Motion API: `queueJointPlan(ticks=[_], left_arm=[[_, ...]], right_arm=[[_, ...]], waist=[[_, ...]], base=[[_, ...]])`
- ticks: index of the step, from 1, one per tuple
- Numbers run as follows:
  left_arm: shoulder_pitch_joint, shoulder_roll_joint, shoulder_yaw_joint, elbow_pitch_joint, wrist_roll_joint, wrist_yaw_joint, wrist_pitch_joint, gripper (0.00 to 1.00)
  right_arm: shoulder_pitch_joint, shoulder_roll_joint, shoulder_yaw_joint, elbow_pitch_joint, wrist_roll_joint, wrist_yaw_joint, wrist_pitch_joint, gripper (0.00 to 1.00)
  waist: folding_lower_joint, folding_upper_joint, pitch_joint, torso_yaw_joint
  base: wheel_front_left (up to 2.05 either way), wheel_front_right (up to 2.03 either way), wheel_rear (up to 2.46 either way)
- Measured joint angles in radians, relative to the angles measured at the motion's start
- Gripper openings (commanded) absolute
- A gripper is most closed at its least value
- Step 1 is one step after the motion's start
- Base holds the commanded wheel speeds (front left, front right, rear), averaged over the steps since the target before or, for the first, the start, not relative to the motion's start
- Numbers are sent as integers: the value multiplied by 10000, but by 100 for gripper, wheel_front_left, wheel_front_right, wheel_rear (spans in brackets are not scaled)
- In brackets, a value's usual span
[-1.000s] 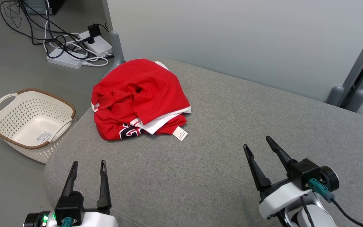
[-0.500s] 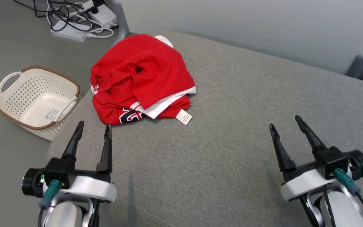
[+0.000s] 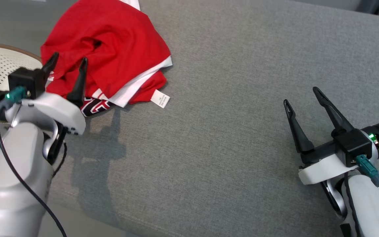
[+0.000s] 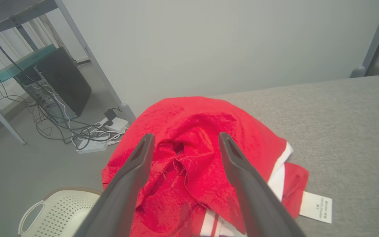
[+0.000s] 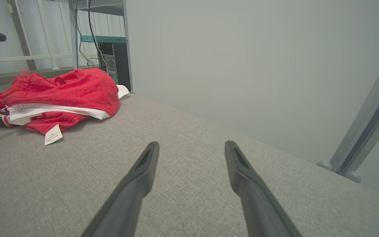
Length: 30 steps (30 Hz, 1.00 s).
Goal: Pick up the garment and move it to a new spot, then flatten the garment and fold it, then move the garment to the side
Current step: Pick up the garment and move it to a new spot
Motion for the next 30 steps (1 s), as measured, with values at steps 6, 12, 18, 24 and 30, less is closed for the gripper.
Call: queueJointPlan(ticks=[6,12,18,24,30], left_arm=[[-2034,988,-1576,1308,-1804,-29,1697,100],[-3371,1590,-2297,2197,-3490,-29,2782,100],[-4412,2148,-2700,3124,-4366,-29,3503,100],[-5186,2251,-3012,4088,-4675,-29,4073,100],[-5834,2088,-3129,5277,-4823,-29,4690,100]], right_arm=[[-246,-203,291,-8,-52,0,0,100],[-540,-265,366,-56,-31,0,0,100],[-878,-245,506,-278,52,0,-6,100],[-1138,-221,646,-529,61,4,-50,100],[-1333,-188,748,-750,105,15,-94,100]], waist=[[0,0,711,-628],[0,0,1324,-1230],[0,0,1991,-1693],[0,0,2538,-2036],[0,0,2951,-2300]], base=[[0,0,0],[0,0,0],[0,0,0],[0,0,0],[0,0,0]])
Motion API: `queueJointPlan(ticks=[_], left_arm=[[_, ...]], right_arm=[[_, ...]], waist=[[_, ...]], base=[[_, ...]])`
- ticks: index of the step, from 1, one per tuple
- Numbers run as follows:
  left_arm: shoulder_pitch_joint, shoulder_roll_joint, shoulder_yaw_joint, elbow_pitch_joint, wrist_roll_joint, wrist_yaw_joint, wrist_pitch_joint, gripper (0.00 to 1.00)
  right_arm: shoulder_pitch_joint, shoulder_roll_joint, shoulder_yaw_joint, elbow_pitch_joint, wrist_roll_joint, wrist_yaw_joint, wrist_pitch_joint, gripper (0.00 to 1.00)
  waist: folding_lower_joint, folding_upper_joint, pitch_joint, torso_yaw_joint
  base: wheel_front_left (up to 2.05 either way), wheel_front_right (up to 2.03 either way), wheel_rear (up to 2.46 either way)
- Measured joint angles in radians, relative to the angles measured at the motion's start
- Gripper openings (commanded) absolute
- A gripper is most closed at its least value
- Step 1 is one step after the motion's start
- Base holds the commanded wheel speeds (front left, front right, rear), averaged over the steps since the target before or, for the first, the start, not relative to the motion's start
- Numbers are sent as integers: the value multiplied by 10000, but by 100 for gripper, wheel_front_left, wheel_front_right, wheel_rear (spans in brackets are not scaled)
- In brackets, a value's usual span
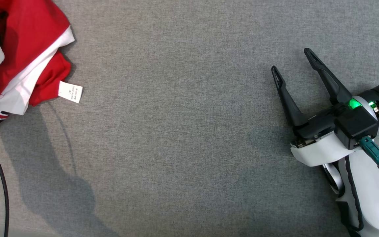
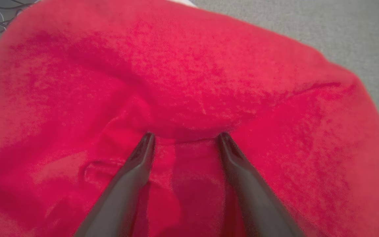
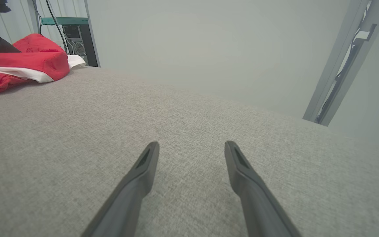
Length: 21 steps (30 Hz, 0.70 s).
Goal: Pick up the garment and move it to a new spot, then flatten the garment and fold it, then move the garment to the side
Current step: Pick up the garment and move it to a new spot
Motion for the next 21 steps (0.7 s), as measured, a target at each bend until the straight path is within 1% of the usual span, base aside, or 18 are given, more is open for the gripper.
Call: queueJointPlan(ticks=[3,4,5,7,13,17,21], left_arm=[[-244,59,-61,341,19,0,56,100],[-279,50,-77,418,19,0,67,44],[-306,38,-79,493,19,0,36,0],[-352,13,-140,568,23,0,6,0],[-364,-38,-188,729,54,4,-625,0],[-353,-113,-165,794,-52,2,-997,0],[-298,-44,-337,771,31,2,-1498,0]], right_arm=[[-41,12,0,-42,0,0,-10,100],[-52,12,2,-48,0,0,-12,100],[-61,15,0,-48,0,0,-12,100],[-63,23,-15,-31,-4,0,-12,100],[-58,21,-36,188,-19,0,-8,100],[-12,15,-54,451,-19,-4,12,100],[186,6,-69,765,-8,-15,58,100]], waist=[[0,0,97,-58],[0,0,114,-71],[0,0,119,-76],[0,0,98,-69],[0,0,-112,7],[0,0,-441,73],[0,0,-910,142]], base=[[0,0,0],[0,0,0],[0,0,0],[0,0,0],[0,0,0],[0,0,0],[0,0,0]])
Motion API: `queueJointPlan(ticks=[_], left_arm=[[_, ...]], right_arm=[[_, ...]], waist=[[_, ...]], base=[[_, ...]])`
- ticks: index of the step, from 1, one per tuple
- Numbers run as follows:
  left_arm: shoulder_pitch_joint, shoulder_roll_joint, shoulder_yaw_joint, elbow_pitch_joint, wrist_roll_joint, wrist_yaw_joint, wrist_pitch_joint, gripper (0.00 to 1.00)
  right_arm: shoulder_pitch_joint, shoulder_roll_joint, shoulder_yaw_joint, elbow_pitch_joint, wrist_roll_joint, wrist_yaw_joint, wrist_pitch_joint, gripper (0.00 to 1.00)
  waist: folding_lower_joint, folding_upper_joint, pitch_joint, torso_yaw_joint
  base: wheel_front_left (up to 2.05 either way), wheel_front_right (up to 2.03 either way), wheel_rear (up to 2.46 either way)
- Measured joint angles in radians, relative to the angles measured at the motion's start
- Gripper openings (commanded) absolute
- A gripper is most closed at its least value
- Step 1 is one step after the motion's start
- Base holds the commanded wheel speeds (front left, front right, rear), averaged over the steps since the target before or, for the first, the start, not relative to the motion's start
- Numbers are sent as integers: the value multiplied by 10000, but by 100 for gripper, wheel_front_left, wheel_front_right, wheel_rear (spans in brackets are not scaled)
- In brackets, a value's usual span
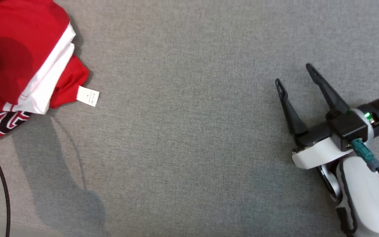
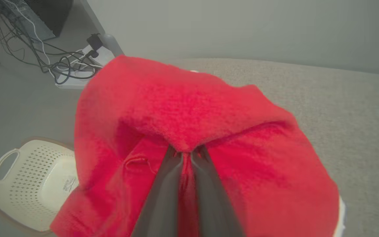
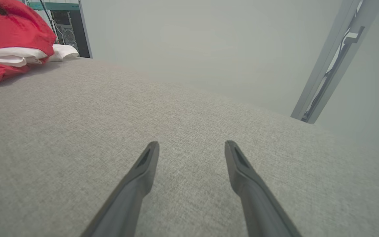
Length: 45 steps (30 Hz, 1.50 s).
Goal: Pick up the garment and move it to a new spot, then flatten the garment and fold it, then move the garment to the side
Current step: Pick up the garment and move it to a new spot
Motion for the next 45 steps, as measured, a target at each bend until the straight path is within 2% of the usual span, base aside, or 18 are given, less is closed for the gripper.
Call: queueJointPlan(ticks=[6,12,16,23,29,33,39,45], left_arm=[[203,25,-222,-349,67,-2,-1233,0],[395,69,-349,-792,178,-2,-3177,0],[644,90,-405,-1133,150,-2,-3737,0],[1231,140,-497,-2405,167,-2,-4021,0],[2477,-165,117,-4614,422,61,-4052,0],[3595,-468,533,-6163,692,255,-4054,0],[5052,-980,577,-7914,848,464,-4057,0],[5769,-1505,213,-8911,1022,719,-4057,0]], right_arm=[[417,188,-12,372,81,0,35,100],[755,362,-173,556,174,0,35,100],[895,529,-341,591,217,0,35,100],[1123,823,-861,476,558,0,35,100],[1478,965,-1406,334,729,0,35,100],[1713,941,-1546,291,568,0,35,100],[1936,874,-1835,90,523,0,35,100],[2066,834,-1941,13,500,0,35,100]], waist=[[0,0,-934,112],[0,0,-1981,273],[0,0,-2660,369],[0,1,-3735,448],[0,1,-4546,403],[0,0,-5004,273],[0,0,-5352,-244],[0,0,-5454,-985]], base=[[0,0,0],[0,0,0],[0,0,0],[0,0,0],[0,0,0],[0,0,0],[0,0,0],[0,0,0]])
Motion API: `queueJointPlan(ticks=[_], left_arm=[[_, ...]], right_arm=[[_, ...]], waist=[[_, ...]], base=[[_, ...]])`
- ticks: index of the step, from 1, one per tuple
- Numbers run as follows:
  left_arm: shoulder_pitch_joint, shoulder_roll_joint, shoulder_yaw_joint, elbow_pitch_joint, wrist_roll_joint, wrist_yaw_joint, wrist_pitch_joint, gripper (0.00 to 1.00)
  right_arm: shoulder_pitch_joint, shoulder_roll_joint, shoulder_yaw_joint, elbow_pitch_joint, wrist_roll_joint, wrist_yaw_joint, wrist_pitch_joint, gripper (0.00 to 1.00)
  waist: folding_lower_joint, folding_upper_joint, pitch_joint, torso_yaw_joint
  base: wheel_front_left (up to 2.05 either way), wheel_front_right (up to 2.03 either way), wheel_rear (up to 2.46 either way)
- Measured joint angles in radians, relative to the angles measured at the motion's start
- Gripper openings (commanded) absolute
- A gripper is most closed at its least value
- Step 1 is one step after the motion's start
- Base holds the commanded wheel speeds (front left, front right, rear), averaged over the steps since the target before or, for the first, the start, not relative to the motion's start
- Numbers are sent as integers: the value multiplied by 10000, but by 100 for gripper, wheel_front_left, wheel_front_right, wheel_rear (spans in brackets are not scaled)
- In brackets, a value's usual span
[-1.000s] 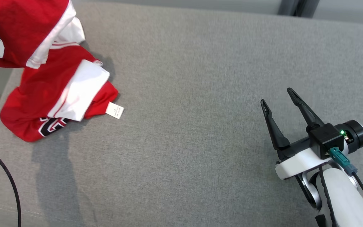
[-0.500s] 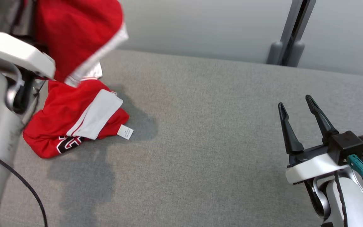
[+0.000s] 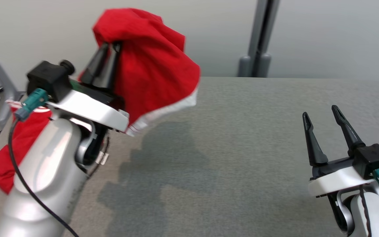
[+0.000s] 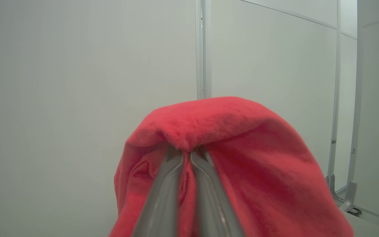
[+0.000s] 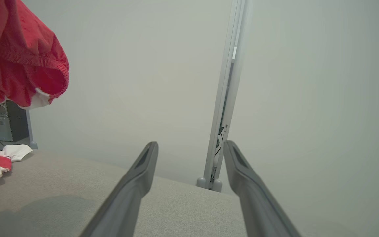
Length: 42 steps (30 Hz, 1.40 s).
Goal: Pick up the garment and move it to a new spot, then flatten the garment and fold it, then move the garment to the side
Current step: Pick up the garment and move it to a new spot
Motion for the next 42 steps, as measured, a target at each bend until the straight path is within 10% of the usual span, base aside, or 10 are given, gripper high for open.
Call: queueJointPlan(ticks=[15,30,31,32,33,42], left_arm=[[5,-1103,-997,1304,1398,886,27,0],[-35,-2226,-516,3908,2665,370,0,0],[-36,-2257,-558,4257,2673,359,0,20],[-36,-2272,-604,4533,2688,316,4,76],[-36,-2272,-604,4533,2688,316,4,100],[-144,-2336,-330,4468,2673,316,0,100]], right_arm=[[-416,157,-125,-387,36,0,0,100],[-802,385,-27,-458,656,0,0,100],[-802,385,-25,-451,669,0,0,100],[-803,383,-17,-439,677,0,0,100],[-803,383,-17,-439,677,0,0,100],[-802,397,-98,-393,589,0,0,100]], waist=[[0,0,860,-2566],[0,0,2691,-5042],[0,0,2701,-5061],[0,0,2690,-5053],[0,0,2690,-5053],[0,0,2403,-4483]], base=[[0,0,0],[0,0,0],[0,0,0],[0,0,0],[0,0,0],[0,0,0]])
